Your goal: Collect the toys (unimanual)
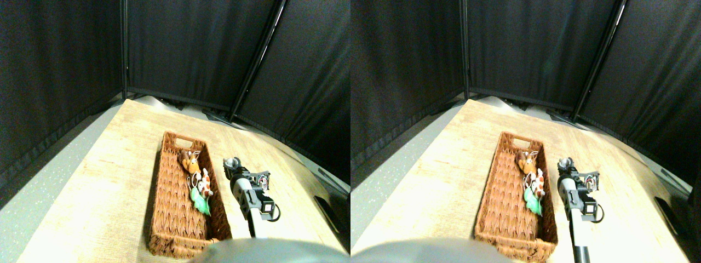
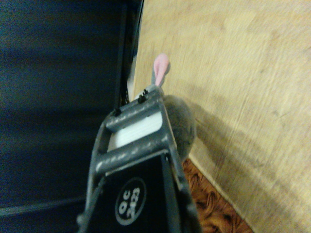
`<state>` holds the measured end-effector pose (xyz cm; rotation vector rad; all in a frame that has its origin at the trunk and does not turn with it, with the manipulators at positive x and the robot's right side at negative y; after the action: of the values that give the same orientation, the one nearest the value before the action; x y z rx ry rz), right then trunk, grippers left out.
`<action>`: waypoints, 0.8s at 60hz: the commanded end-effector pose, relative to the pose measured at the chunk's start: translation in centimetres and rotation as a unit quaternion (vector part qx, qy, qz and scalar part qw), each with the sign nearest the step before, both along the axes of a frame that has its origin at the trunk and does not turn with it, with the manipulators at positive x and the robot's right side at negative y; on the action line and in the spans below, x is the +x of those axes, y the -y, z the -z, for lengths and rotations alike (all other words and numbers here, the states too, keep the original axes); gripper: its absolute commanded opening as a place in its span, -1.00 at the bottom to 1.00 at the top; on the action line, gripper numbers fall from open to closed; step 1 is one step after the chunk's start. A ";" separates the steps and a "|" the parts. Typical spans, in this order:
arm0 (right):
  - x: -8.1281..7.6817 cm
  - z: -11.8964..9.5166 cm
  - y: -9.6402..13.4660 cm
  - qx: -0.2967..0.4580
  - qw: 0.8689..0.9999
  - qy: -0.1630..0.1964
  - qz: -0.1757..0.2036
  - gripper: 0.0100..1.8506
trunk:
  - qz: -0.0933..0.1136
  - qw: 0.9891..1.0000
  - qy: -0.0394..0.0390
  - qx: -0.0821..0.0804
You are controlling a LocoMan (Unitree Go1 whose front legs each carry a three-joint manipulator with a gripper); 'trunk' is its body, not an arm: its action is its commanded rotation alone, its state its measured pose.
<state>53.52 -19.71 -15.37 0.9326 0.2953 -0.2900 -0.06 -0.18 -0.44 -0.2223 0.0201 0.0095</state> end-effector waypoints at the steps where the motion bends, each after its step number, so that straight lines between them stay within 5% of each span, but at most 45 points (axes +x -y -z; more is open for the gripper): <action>1: 0.3 -1.2 -0.4 0.007 0.999 0.032 -0.008 -0.95 | -0.004 1.000 0.004 -0.008; 48: 1.5 -2.3 -4.8 0.048 0.995 0.055 -0.069 -0.95 | -0.041 0.998 0.016 -0.042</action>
<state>54.68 -15.13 -13.90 1.0084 0.3303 -0.1321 0.19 -0.01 -0.13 -0.2999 -0.0065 0.0703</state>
